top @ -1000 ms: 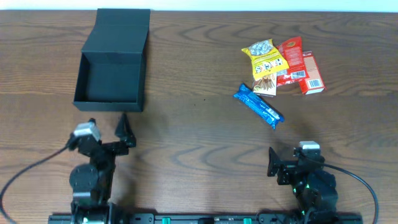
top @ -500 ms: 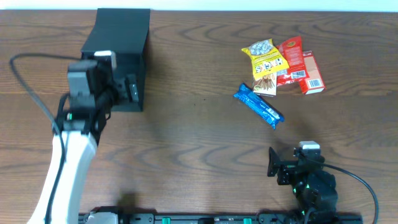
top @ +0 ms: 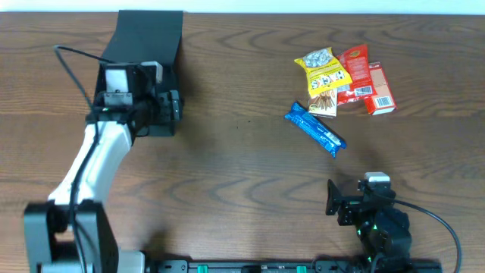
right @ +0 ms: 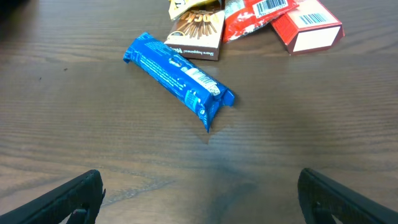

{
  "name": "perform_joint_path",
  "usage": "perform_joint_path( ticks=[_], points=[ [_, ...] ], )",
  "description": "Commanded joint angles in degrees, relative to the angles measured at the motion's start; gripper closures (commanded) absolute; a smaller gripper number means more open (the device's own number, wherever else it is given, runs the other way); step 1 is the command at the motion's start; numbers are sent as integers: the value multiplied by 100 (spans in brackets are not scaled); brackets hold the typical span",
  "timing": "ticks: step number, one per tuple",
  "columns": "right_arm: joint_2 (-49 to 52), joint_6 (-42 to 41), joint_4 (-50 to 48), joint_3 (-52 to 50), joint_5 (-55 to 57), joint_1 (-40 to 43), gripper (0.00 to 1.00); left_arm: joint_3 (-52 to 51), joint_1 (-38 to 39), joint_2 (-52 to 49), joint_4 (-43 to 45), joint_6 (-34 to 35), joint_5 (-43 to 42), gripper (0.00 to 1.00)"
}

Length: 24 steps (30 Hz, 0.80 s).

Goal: Pack container

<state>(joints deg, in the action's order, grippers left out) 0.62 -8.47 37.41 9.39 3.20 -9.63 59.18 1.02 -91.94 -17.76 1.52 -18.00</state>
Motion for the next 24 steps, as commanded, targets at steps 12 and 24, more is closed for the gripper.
perform_joint_path(
  ticks=[12, 24],
  points=[
    [-31, 39, 9, -46, 20, -52, 1, 122, 501, -483, 7, 142, 1572, 91],
    [-31, 39, 9, -46, 20, -52, 1, 160, 857, -629, 278, 675, 1357, 94]
  ],
)
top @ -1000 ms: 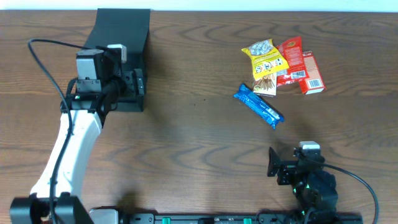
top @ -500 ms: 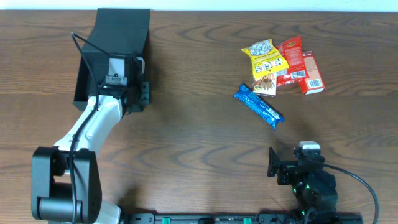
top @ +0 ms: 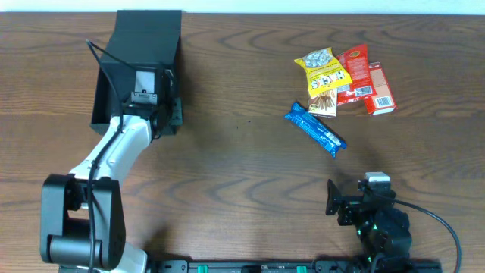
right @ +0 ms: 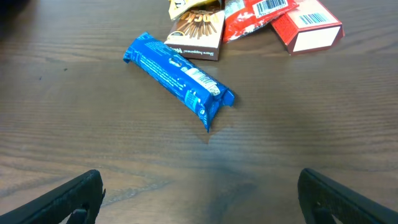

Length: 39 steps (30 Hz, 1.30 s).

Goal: Pack container

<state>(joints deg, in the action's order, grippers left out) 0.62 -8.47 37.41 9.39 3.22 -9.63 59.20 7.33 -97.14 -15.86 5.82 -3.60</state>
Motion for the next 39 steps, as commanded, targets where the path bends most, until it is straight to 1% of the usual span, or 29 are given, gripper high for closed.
perform_joint_path(
  ticks=[1, 3, 6, 10, 15, 19, 25, 28, 32, 39],
  points=[
    [-31, 39, 9, -46, 17, -52, 1, 173, 409, -111, 186, 376, -28, 94],
    [-31, 39, 9, -46, 17, -52, 1, 177, 680, -111, 361, 629, -22, 94],
    [-31, 39, 9, -46, 17, -52, 1, 177, 1064, -111, 485, 1316, -26, 94],
    [-31, 39, 9, -46, 17, -52, 1, 177, 1425, -111, 535, 1985, -68, 94],
    [-31, 39, 9, -46, 17, -52, 1, 177, 2105, -111, 981, 2437, -63, 94],
    [-31, 39, 9, -46, 17, -52, 1, 216, 2557, -297, 1182, 3145, -37, 94],
    [-31, 39, 9, -46, 17, -52, 1, 909, 3064, -918, 1084, 3145, -66, 94],
    [-31, 39, 9, -46, 17, -52, 1, 1482, 3152, -1252, 660, 3147, -70, 94],
    [-31, 39, 9, -46, 17, -52, 1, 1954, 3211, -1541, 275, 3147, -61, 95],
    [-31, 39, 9, -46, 17, -52, 1, 2006, 3217, -1574, 236, 3147, -61, 94]
  ],
)
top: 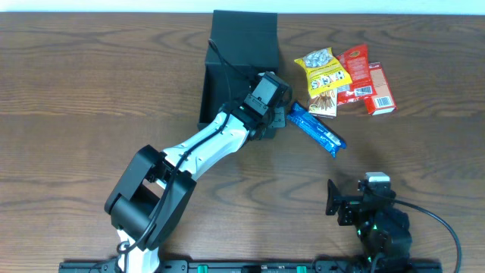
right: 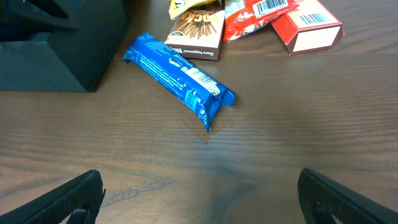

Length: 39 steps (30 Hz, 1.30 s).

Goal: Pack container

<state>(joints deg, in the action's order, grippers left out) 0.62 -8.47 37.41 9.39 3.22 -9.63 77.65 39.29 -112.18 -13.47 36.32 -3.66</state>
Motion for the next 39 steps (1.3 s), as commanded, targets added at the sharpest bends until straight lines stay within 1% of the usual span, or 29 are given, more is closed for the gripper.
perform_joint_path(
  ticks=[1, 2, 3, 4, 5, 6, 8, 10, 14, 15, 18, 19, 22, 25, 28, 32, 33, 35, 39],
  points=[
    [-31, 39, 9, -46, 17, -52, 1, 164, 22, -68, 0, 96, -81, 95],
    [-31, 39, 9, -46, 17, -52, 1, 170, 22, -63, -2, 94, -87, 85],
    [-31, 39, 9, -46, 17, -52, 1, 181, 22, -55, -4, 52, -90, 70],
    [-31, 39, 9, -46, 17, -52, 1, 221, 22, -48, -7, -74, -111, 50],
    [-31, 39, 9, -46, 17, -52, 1, 280, 22, -28, -35, -177, -131, 45],
    [-31, 39, 9, -46, 17, -52, 1, 361, 22, -7, -105, -267, -120, 43],
    [-31, 39, 9, -46, 17, -52, 1, 627, 22, 79, -398, -568, 59, 43],
    [-31, 39, 9, -46, 17, -52, 1, 933, 17, 201, -793, -785, 442, 43],
    [-31, 39, 9, -46, 17, -52, 1, 1443, 9, 511, -1458, -1200, 1545, 43],
    [-31, 39, 9, -46, 17, -52, 1, 1539, 0, 649, -1655, -1325, 2131, 44],
    [-31, 39, 9, -46, 17, -52, 1, 1541, -131, 758, -2081, -1342, 3064, 44],
    [-31, 39, 9, -46, 17, -52, 1, 1530, -269, 739, -2323, -1342, 3174, 45],
    [-31, 39, 9, -46, 17, -52, 1, 1449, -695, 640, -2691, -1344, 3084, 47],
    [-31, 39, 9, -46, 17, -52, 1, 1222, -1169, 566, -2743, -1392, 2938, 47],
    [-31, 39, 9, -46, 17, -52, 1, 944, -1569, 439, -2710, -1502, 2229, 46],
    [-31, 39, 9, -46, 17, -52, 1, 573, -1886, 317, -2341, -1989, 1412, 41],
    [-31, 39, 9, -46, 17, -52, 1, 472, -1937, 310, -2177, -2232, 1202, 36],
    [-31, 39, 9, -46, 17, -52, 1, 402, -1943, 310, -2033, -2479, 1091, 32],
    [-31, 39, 9, -46, 17, -52, 1, 332, -1941, 308, -1908, -2914, 809, 29]
  ],
)
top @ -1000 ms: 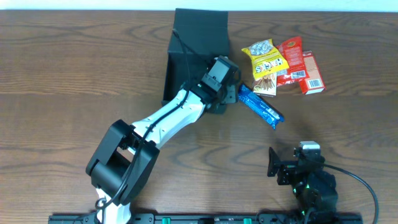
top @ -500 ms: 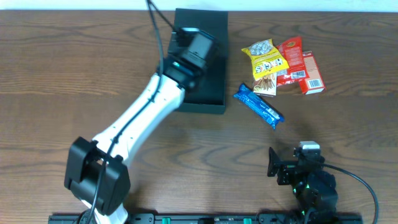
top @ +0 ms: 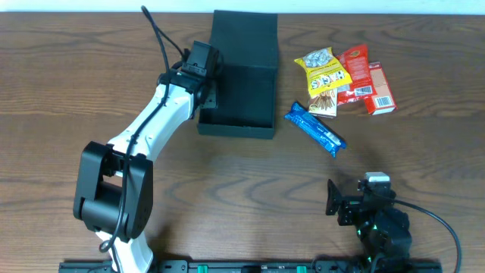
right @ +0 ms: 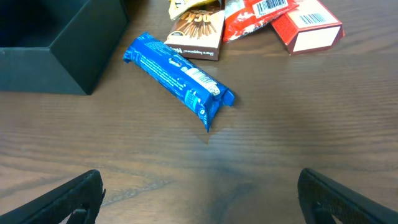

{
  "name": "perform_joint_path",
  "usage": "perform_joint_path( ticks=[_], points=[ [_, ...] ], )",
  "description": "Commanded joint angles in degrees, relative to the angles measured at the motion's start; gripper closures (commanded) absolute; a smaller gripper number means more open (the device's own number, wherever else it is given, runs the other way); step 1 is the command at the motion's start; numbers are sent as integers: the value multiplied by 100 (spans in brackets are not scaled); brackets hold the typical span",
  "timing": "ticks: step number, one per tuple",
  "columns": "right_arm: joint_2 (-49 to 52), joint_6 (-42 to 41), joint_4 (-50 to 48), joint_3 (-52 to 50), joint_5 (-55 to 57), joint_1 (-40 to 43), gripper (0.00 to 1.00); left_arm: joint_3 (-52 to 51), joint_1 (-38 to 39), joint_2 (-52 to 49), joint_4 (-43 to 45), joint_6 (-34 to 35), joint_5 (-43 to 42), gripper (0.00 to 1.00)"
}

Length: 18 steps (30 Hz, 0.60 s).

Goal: Pack container

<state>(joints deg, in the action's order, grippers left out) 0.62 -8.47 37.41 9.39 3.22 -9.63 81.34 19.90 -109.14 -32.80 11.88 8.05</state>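
Observation:
The black open container [top: 236, 130] stands at mid-table, nothing visible inside; its corner [right: 68, 59] shows in the right wrist view. My left gripper [top: 204, 76] is at the container's left wall; its jaws are too small to read. Right of the container lie the snacks: a blue bar [top: 314, 127] [right: 179, 79], a yellow bag [top: 323, 70], a brown stick-biscuit box [top: 324, 101] [right: 200, 30], a red pouch [top: 353, 67] and a red carton [top: 381, 89] [right: 311, 28]. My right gripper [top: 356, 201] [right: 199, 196] rests open near the front edge, short of the blue bar.
The left arm [top: 144, 129] reaches diagonally from the front left toward the container. A cable [top: 155, 26] arcs above its wrist. The table's far edge runs just behind the container and snacks.
My left gripper has gone from the container's front right corner, beside the blue bar, to its left wall. The container and snacks lie where they were. The right arm is still.
The container first stood at the far left with my left gripper at its front wall, and again a moment later. Then it stood at mid-table beside the snacks, my left gripper at its right front corner. Now the gripper is at the left wall.

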Motion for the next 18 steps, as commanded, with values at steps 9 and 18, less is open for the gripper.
perform_joint_path(
  ticks=[9, 18],
  points=[
    [-31, 39, 9, -46, 17, -52, 1, -264, -4, -376, 7, -632, -505, 55],
    [-31, 39, 9, -46, 17, -52, 1, -254, 2, -389, -120, -490, -916, 84]
  ],
)
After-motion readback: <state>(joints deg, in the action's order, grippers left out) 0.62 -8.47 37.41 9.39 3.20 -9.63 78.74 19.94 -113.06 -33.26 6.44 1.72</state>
